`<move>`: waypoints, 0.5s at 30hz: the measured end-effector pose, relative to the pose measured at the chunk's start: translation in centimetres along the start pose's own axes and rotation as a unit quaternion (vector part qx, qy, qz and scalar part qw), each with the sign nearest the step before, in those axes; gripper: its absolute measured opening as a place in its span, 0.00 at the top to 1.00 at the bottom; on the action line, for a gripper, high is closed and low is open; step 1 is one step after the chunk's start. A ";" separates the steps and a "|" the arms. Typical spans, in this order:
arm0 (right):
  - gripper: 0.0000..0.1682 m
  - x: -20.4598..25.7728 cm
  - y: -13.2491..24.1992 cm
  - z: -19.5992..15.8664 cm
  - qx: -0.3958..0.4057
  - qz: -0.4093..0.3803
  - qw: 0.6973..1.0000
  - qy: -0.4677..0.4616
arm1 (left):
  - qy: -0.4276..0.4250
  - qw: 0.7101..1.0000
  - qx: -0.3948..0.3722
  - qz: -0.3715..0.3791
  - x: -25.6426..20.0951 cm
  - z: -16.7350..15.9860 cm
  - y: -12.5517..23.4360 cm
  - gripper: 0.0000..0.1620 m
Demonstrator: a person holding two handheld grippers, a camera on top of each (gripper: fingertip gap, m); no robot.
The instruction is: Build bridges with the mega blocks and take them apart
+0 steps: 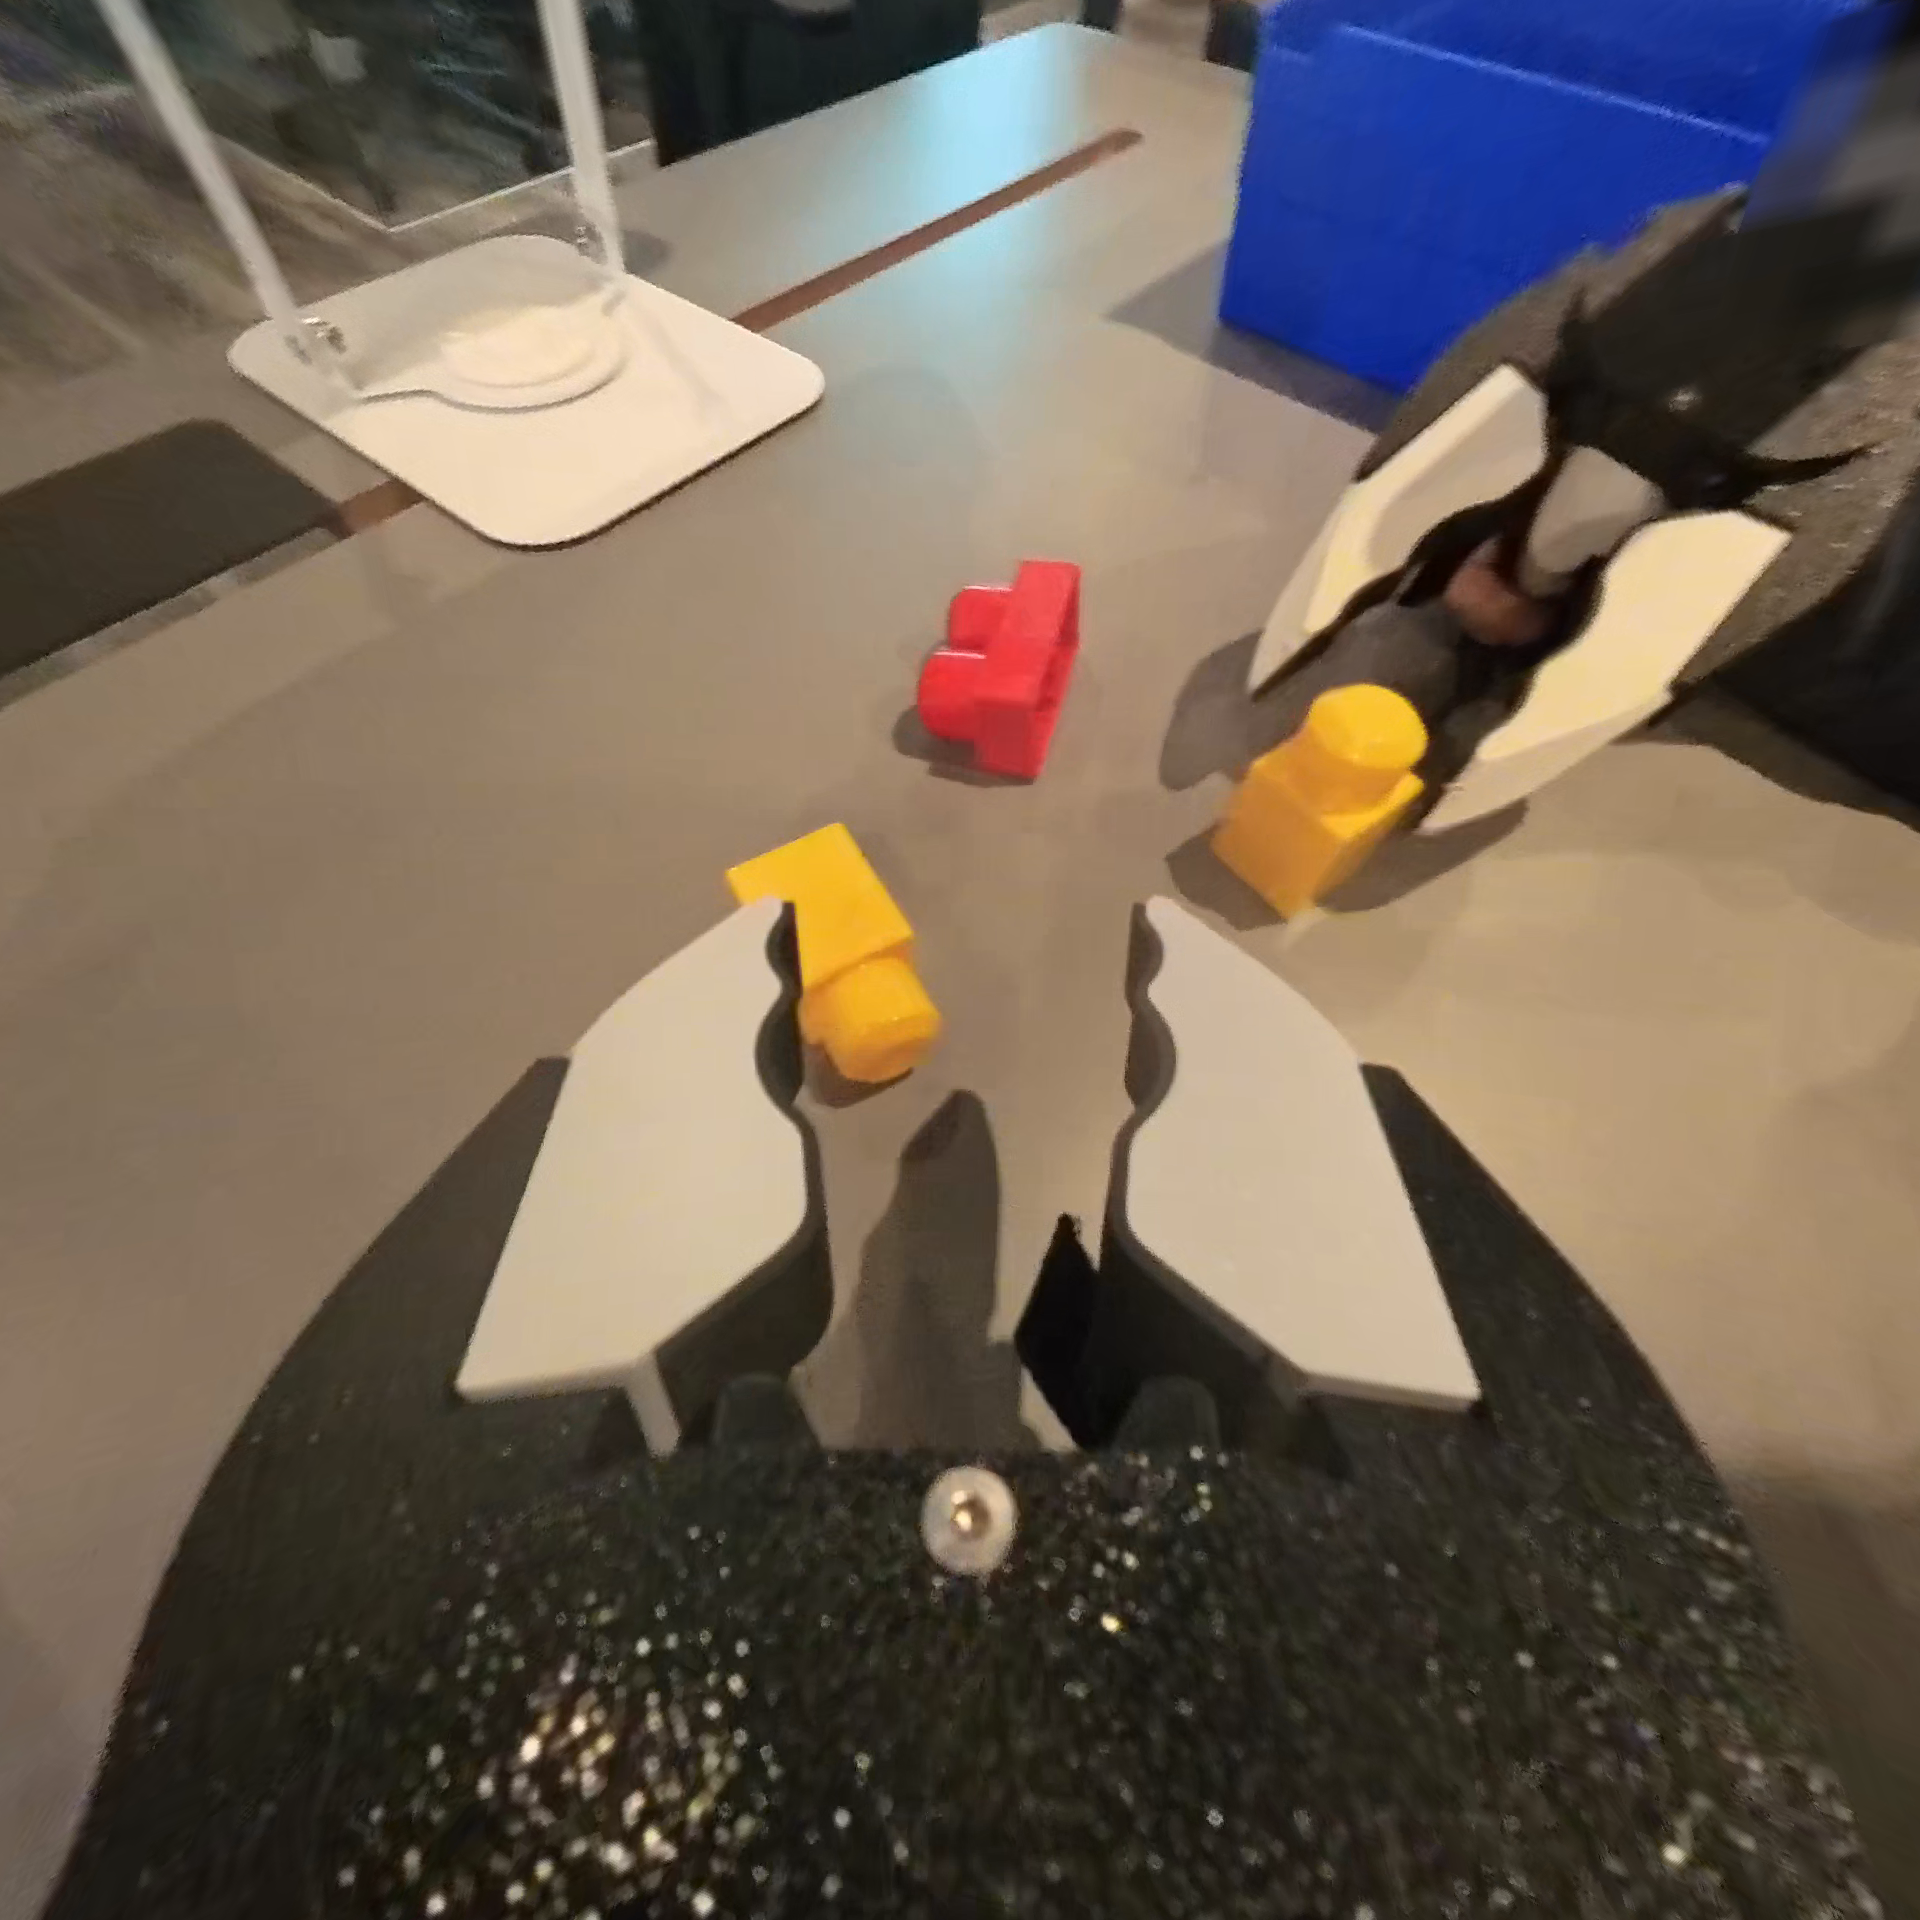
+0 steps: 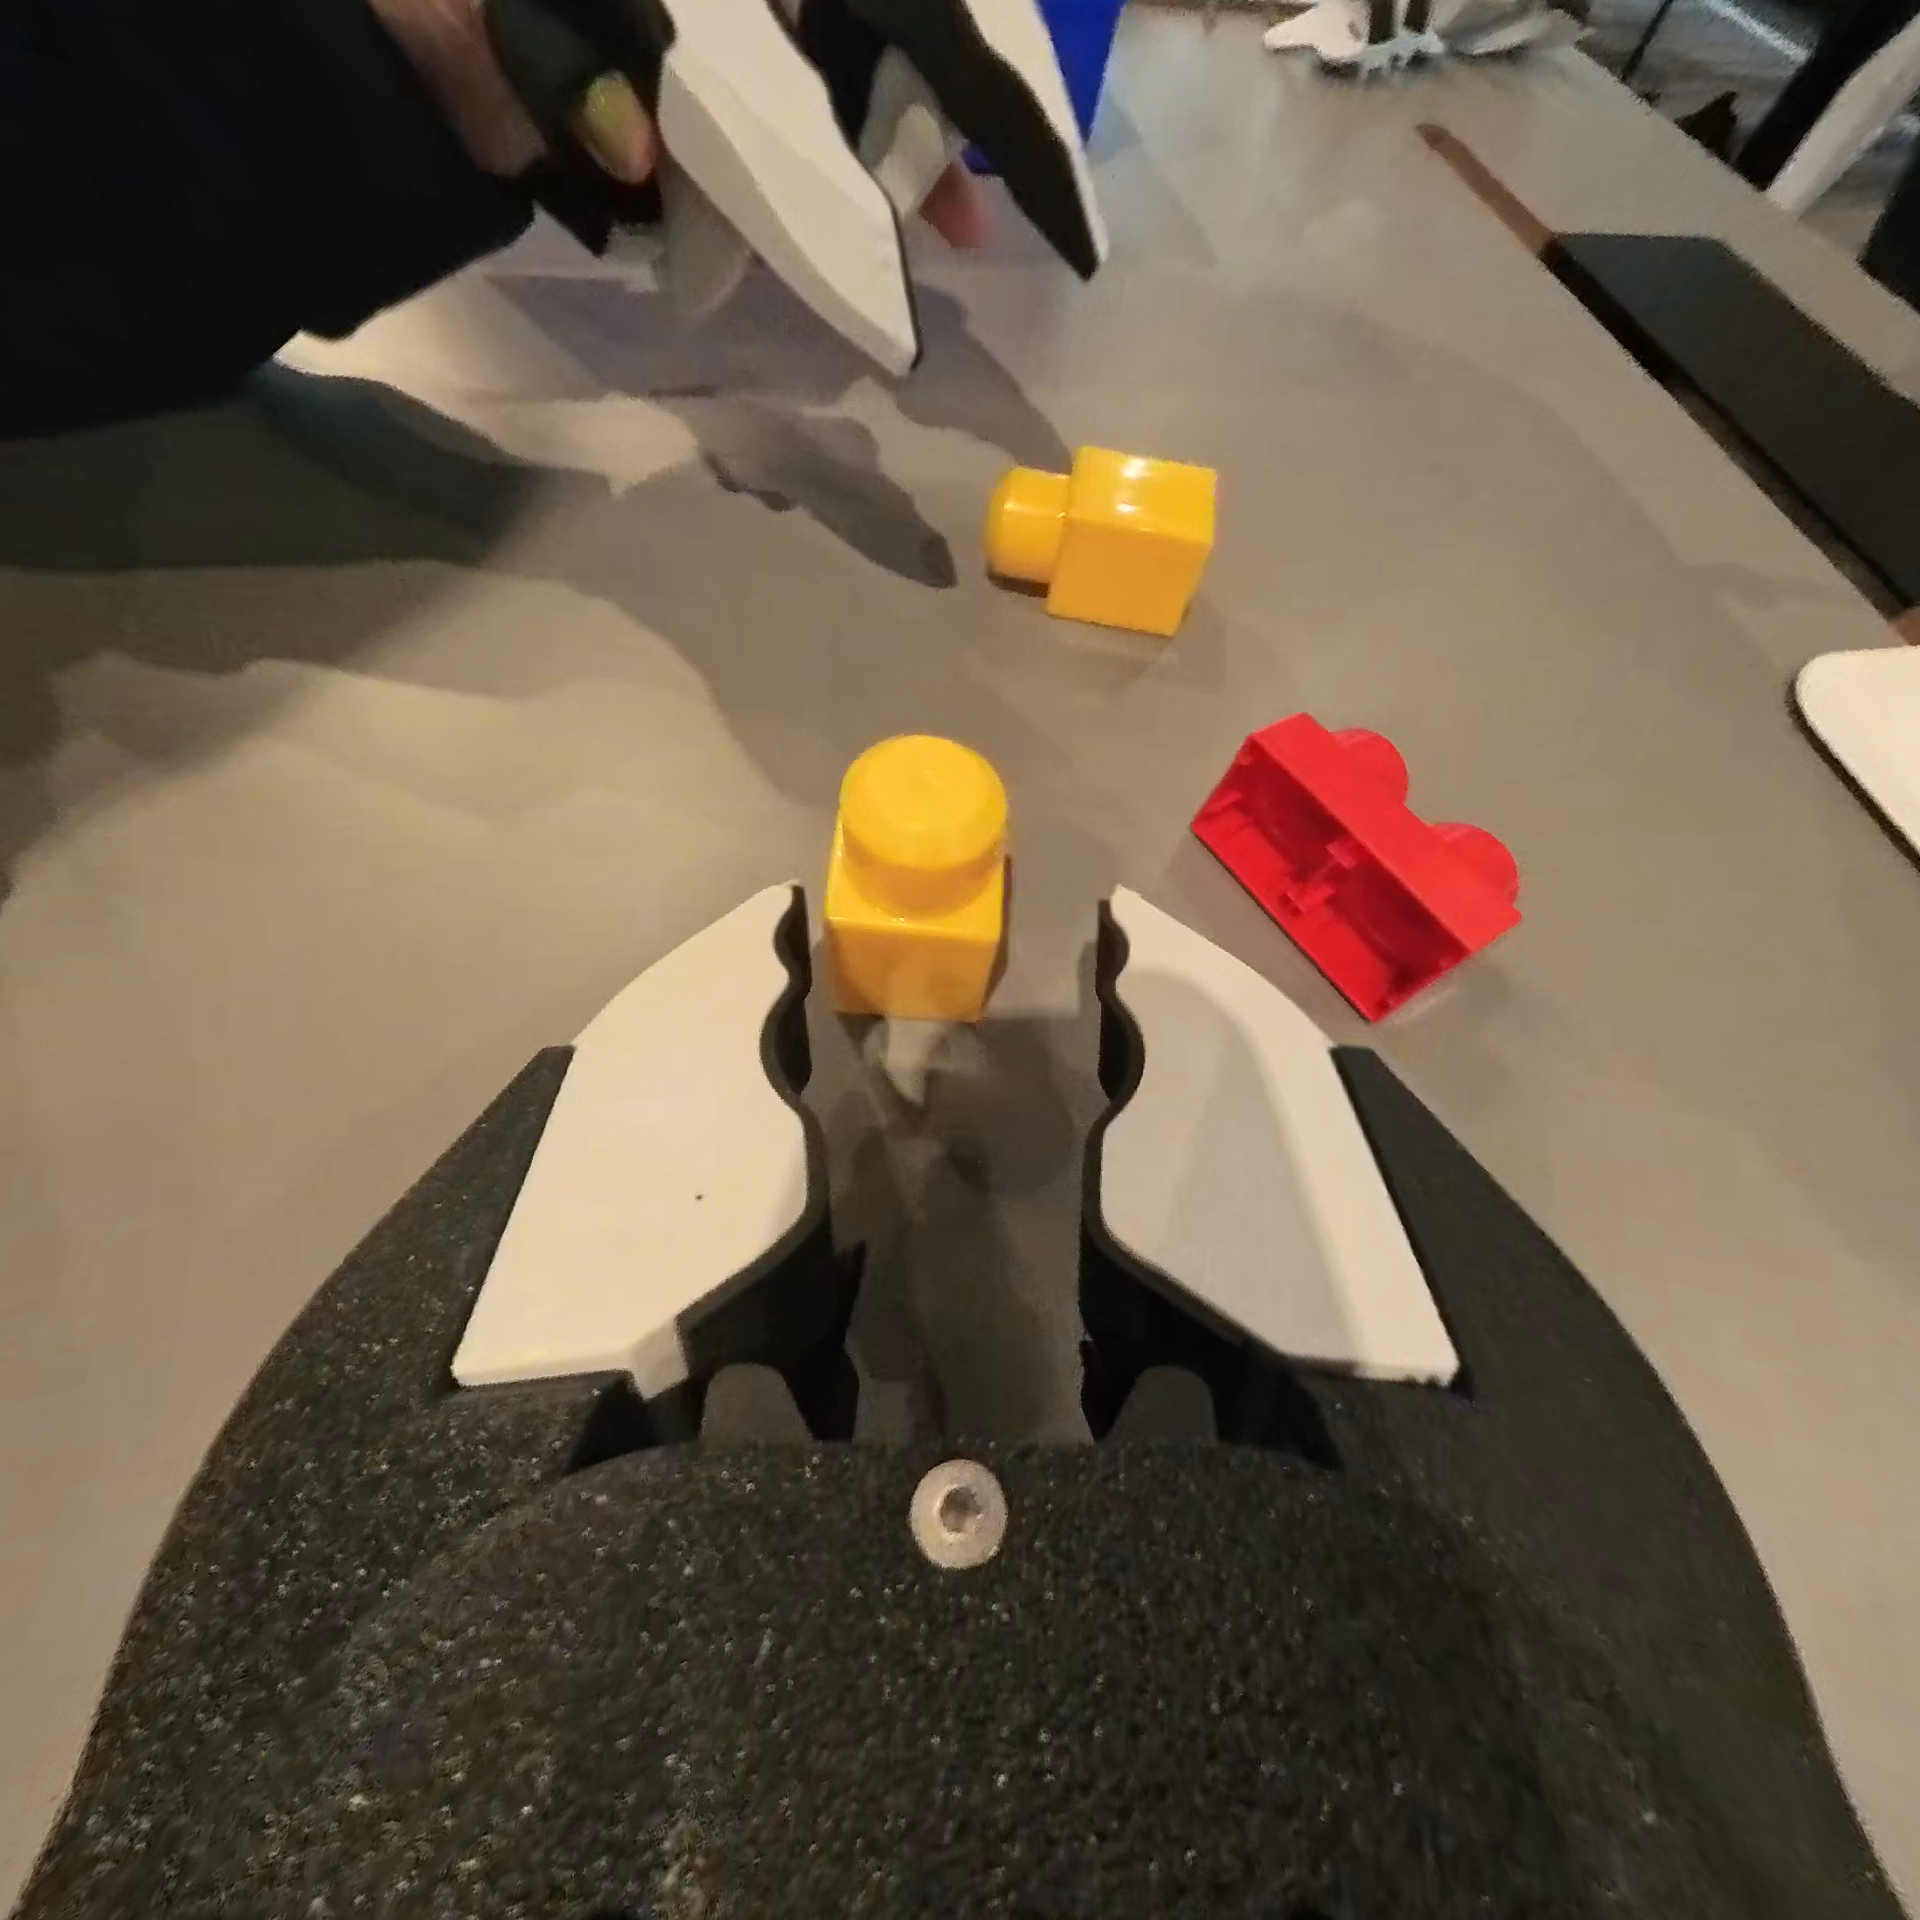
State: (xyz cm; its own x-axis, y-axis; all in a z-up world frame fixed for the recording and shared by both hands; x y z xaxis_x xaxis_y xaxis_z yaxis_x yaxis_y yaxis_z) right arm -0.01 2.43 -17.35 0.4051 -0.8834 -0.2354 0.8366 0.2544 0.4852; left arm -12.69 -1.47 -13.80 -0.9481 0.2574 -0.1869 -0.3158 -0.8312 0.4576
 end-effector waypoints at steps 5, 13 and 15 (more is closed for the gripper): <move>0.72 -0.8 1.9 1.6 -0.063 -0.047 0.996 -0.046 | 0.044 0.998 -0.029 0.031 1.3 0.0 0.0 0.69; 1.00 -0.8 4.4 3.3 -0.194 -0.078 0.971 -0.112 | 0.041 0.994 0.003 0.102 2.7 -1.9 -1.0 0.54; 1.00 -1.4 4.4 2.6 -0.170 -0.117 0.973 -0.103 | 0.043 0.992 0.013 0.118 2.9 -2.3 -1.4 0.52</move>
State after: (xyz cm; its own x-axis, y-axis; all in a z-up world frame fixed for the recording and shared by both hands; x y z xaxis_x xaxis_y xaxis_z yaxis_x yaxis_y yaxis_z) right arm 2.13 3.76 -12.68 0.1347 -0.9842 -0.1152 0.9850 0.1204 0.1237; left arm -14.97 -0.73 -17.00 -0.9892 0.0135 -0.1461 -0.0884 -0.8497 0.5198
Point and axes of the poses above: each gripper's, where its closed fingertips meet, y back along the fingers, z out of its top, x = y × z across the jaws, the point moved 1 cm from there along y, back along the fingers, and after that the axes turned 10 degrees about y, right-handed, at the moved point
